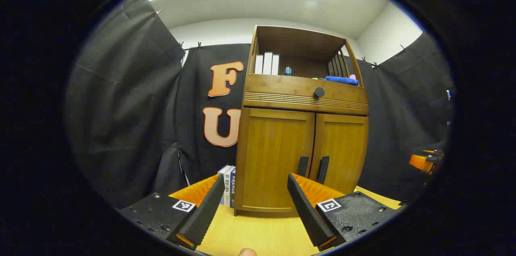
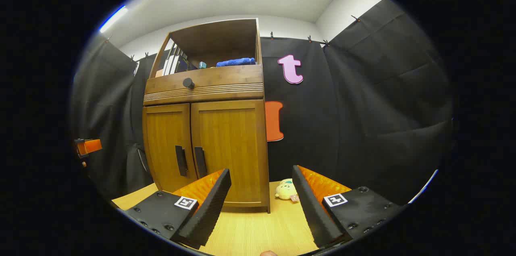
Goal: Open the right door of the double-door shoe cabinet with the right hand, and open the left door with the left hand.
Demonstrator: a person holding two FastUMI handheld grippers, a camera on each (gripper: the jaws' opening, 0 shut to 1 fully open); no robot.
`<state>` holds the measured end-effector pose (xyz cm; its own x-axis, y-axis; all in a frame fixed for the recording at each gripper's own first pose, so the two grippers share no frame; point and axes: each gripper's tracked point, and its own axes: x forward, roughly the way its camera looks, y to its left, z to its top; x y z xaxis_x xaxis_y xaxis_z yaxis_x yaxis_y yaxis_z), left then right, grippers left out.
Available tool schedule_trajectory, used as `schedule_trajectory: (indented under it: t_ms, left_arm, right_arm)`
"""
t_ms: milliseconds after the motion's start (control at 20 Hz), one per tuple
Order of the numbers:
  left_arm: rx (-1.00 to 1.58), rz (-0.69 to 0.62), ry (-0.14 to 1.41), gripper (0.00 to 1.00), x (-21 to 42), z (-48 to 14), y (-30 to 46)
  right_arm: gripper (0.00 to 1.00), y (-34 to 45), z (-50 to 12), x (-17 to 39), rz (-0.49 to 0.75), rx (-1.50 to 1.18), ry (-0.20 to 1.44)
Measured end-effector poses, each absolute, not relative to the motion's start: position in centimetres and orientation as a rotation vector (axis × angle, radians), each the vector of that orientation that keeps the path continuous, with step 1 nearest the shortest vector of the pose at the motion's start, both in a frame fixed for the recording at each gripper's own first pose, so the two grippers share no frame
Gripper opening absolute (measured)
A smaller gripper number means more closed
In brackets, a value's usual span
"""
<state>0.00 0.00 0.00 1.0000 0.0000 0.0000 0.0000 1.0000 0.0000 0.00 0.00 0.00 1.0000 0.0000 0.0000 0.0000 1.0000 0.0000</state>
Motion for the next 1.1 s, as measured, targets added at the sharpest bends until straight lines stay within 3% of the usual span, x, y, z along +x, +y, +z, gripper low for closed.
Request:
schedule_trajectory:
  t_ms: [250,350,700,750,1100]
  left_arm:
    - [0.010,-0.022,0.018,0.92,-0.1,-0.2,-0.4]
    - [0.007,-0.040,0.021,0.92,-0.3,0.0,-0.8]
    - [0.023,-0.058,0.003,0.92,-0.1,0.5,-1.3]
    - [0.024,-0.059,0.002,0.92,-0.1,0.7,-1.3]
    - [0.024,-0.078,0.007,0.92,0.0,0.4,-1.7]
  right_arm:
    - [0.94,0.0,-0.2,0.3,0.002,0.012,0.011]
    - [1.00,0.0,-0.1,0.4,0.000,0.013,0.009]
    - [1.00,0.0,0.0,0.2,-0.007,0.001,0.003]
    - [0.94,0.0,0.1,0.3,-0.009,0.002,0.003]
    - [0.98,-0.1,0.0,0.6,-0.020,0.008,0.002]
